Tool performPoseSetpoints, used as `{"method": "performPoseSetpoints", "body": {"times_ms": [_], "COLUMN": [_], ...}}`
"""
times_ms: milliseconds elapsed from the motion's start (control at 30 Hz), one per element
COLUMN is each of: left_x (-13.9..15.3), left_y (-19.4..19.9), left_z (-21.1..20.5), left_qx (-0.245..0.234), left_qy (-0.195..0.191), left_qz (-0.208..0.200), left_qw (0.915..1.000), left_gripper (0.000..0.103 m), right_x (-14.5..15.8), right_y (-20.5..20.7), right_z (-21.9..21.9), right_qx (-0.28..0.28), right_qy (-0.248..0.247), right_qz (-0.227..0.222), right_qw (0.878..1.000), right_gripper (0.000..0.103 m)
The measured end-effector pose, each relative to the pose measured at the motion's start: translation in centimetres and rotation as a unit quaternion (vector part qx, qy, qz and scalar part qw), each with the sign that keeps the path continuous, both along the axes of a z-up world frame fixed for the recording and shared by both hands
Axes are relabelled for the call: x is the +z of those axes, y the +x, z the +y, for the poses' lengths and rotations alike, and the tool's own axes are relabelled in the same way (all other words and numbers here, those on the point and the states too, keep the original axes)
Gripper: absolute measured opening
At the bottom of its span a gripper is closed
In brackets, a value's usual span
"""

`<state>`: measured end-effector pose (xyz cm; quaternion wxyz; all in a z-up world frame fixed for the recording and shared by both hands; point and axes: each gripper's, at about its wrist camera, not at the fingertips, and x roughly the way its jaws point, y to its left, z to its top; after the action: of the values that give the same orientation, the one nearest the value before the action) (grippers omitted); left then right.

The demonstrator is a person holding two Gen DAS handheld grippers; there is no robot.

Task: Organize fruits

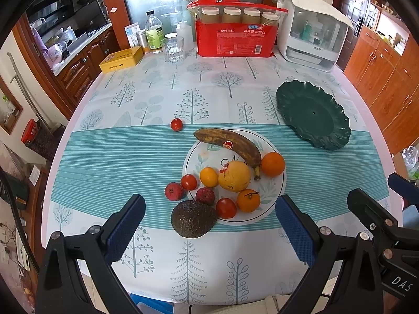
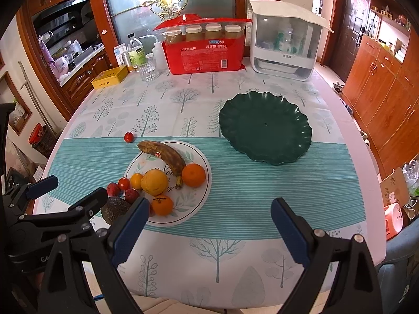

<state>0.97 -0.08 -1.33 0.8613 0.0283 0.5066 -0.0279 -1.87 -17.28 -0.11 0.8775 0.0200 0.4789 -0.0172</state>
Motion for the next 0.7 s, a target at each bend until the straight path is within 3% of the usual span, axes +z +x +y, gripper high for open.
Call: {"method": "performPoseSetpoints", "body": {"times_ms": [367, 700], "left_x": [-0.1, -1.1], "left_y": [0.2, 0.5], "left_z": [-0.1, 0.1], "left_qx": [0.0, 0.0], "left_qy": [-0.001, 0.0], "left_qz": [0.002, 0.011], "left_qw": [1.0, 0.9999], "left_gripper": [0.099, 0.099], "right_x": [-0.2, -1.1], "right_y": [0.1, 0.7], "right_z": [0.0, 0.5], "right_qx": [0.004, 0.014], "right_qy": [0.002, 0.005], "right_qz": [0.0, 0.02], "right_qw": [1.0, 1.0], "right_gripper": [0.089, 0.08]}}
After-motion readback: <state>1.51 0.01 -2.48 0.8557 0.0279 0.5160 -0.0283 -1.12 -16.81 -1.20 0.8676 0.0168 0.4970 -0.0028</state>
